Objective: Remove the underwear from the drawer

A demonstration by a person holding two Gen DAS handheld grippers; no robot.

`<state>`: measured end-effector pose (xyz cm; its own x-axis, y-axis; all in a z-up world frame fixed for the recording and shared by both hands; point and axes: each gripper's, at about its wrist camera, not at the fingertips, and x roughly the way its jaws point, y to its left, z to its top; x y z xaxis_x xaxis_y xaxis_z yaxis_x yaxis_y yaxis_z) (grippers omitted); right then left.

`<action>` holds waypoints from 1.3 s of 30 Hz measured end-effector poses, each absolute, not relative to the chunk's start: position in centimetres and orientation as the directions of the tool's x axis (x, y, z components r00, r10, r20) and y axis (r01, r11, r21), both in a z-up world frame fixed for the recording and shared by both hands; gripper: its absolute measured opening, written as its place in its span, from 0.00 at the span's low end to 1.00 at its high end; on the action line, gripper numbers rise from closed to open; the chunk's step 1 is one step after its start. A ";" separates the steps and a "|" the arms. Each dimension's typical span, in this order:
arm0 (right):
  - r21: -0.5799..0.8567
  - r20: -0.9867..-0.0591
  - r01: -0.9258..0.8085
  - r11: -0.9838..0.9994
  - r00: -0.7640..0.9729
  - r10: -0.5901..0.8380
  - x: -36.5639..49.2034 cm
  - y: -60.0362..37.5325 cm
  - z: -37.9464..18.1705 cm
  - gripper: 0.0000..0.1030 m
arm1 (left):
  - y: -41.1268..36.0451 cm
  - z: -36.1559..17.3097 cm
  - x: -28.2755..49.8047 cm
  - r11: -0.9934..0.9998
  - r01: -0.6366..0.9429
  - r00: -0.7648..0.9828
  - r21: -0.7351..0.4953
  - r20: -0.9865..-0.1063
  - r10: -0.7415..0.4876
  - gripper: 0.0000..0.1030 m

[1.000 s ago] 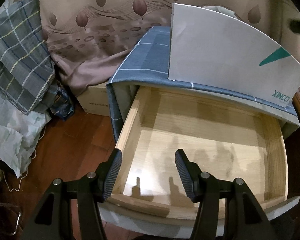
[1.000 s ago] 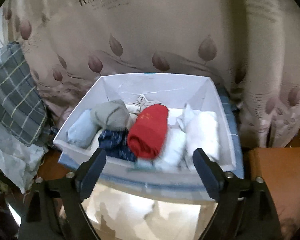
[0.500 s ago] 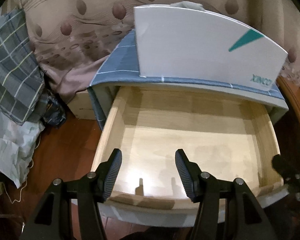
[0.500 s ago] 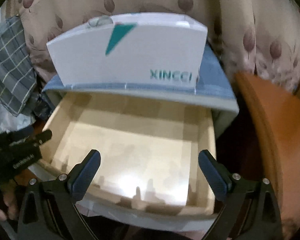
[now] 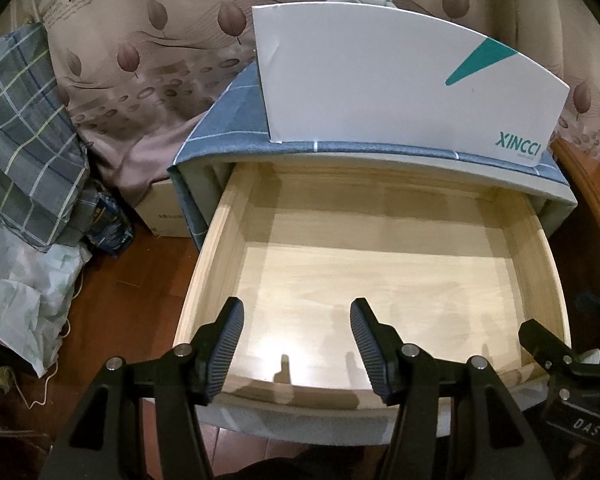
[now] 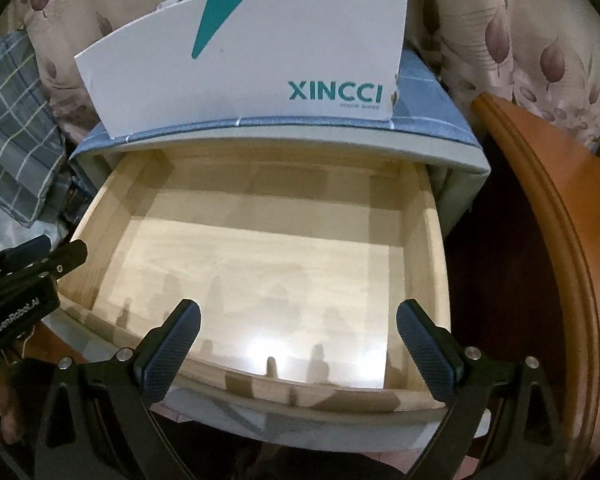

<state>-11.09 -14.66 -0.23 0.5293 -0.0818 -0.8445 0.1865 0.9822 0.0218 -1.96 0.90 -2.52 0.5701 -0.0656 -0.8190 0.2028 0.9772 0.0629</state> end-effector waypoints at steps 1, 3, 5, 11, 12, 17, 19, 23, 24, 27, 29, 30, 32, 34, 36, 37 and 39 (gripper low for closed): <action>0.020 -0.846 0.187 0.982 0.526 -0.083 -11.0 -14.7 -0.3 0.94 | 0.8 -2.5 -2.1 0.977 0.204 0.570 0.067 -0.819 -0.063 0.55; 0.018 -0.848 0.186 0.982 0.524 -0.084 -11.0 -14.7 -0.4 0.94 | 0.7 -2.6 -2.1 0.975 0.209 0.571 0.073 -0.819 -0.061 0.55; 0.024 -0.852 0.189 0.982 0.518 -0.079 -10.9 -14.8 -0.5 0.94 | 0.7 -2.6 -2.2 0.974 0.211 0.572 0.080 -0.818 -0.057 0.55; 0.064 -0.862 0.213 0.975 0.504 -0.054 -10.8 -15.6 -1.0 0.94 | 0.6 -2.7 -2.2 0.974 0.216 0.565 0.073 -0.823 -0.064 0.55; 0.068 -0.864 0.215 0.974 0.501 -0.051 -10.8 -15.6 -1.1 0.94 | 0.6 -2.7 -2.2 0.973 0.218 0.566 0.075 -0.822 -0.063 0.55; 0.073 -0.872 0.222 0.972 0.488 -0.046 -10.7 -15.6 -1.3 0.94 | 0.5 -2.8 -2.1 0.972 0.224 0.563 0.077 -0.824 -0.065 0.55; 0.069 -0.872 0.220 0.973 0.487 -0.048 -10.7 -15.5 -1.3 0.94 | 0.4 -2.9 -2.1 0.972 0.224 0.561 0.076 -0.825 -0.064 0.55; 0.052 -0.878 0.214 0.975 0.476 -0.058 -10.6 -15.1 -1.5 0.94 | 0.3 -3.0 -2.0 0.971 0.227 0.558 0.077 -0.827 -0.064 0.55; 0.045 -0.878 0.215 0.976 0.474 -0.064 -10.5 -15.1 -1.5 0.94 | 0.3 -3.0 -2.1 0.971 0.227 0.558 0.078 -0.828 -0.064 0.55; 0.031 -0.877 0.211 0.977 0.475 -0.075 -10.6 -14.8 -1.4 0.94 | 0.1 -3.1 -2.1 0.970 0.230 0.557 0.083 -0.828 -0.062 0.55; 0.025 -0.878 0.209 0.978 0.472 -0.079 -10.5 -14.8 -1.5 0.94 | 0.1 -3.1 -2.1 0.969 0.231 0.556 0.084 -0.829 -0.061 0.55; 0.023 -0.879 0.209 0.978 0.470 -0.080 -10.4 -14.8 -1.5 0.94 | 0.1 -3.1 -2.1 0.969 0.232 0.556 0.084 -0.829 -0.061 0.55; 0.019 -0.880 0.210 0.978 0.467 -0.083 -10.4 -14.8 -1.6 0.94 | 0.0 -3.1 -2.2 0.970 0.231 0.557 0.083 -0.828 -0.062 0.55; 0.017 -0.882 0.208 0.978 0.464 -0.083 -10.3 -14.8 -1.6 0.94 | 0.0 -3.2 -2.1 0.970 0.230 0.556 0.082 -0.829 -0.061 0.55; 0.014 -0.883 0.209 0.978 0.461 -0.086 -10.3 -14.8 -1.6 0.94 | 0.0 -3.2 -2.2 0.970 0.229 0.557 0.082 -0.829 -0.062 0.55; 0.015 -0.883 0.209 0.978 0.462 -0.085 -10.3 -14.8 -1.6 0.94 | 0.0 -3.2 -2.1 0.970 0.230 0.557 0.082 -0.828 -0.062 0.55; 0.014 -0.884 0.210 0.978 0.460 -0.086 -10.2 -14.8 -1.7 0.94 | 0.0 -3.2 -2.1 0.969 0.233 0.556 0.082 -0.829 -0.063 0.55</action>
